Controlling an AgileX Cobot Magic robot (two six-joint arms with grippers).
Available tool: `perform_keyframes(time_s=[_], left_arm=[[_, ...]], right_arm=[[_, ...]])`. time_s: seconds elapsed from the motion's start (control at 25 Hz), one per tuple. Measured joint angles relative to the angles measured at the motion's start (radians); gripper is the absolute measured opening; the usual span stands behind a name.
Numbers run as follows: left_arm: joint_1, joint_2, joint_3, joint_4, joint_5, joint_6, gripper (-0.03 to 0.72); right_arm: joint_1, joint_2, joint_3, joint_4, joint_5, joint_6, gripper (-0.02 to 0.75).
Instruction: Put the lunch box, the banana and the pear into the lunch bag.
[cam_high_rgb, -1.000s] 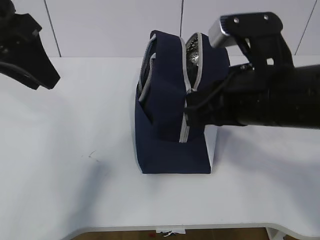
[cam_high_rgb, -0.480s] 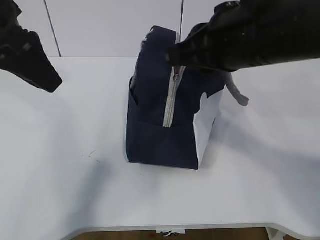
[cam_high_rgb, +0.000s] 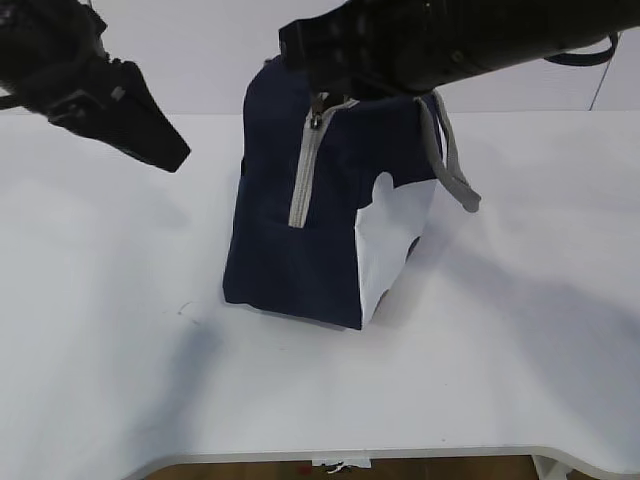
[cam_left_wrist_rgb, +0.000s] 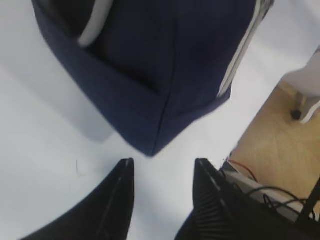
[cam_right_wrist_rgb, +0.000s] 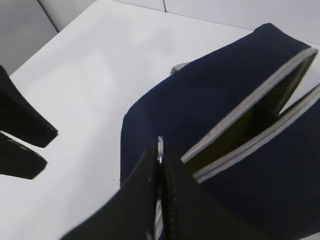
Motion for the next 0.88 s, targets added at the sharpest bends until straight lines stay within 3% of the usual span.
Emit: perform_keyframes(time_s=[0.24, 0.88], left_arm=[[-0.044, 0.029, 0.000, -0.031, -0.067, 0.041, 0.360], [-0.064, 0.097, 0.000, -0.199, -0.208, 0.163, 0.367]], right_arm=[[0.000, 0.000, -0.017, 0.020, 0.010, 0.000, -0.011], [0.000, 0.000, -0.023, 0.039, 0.016, 0.000, -0.011]])
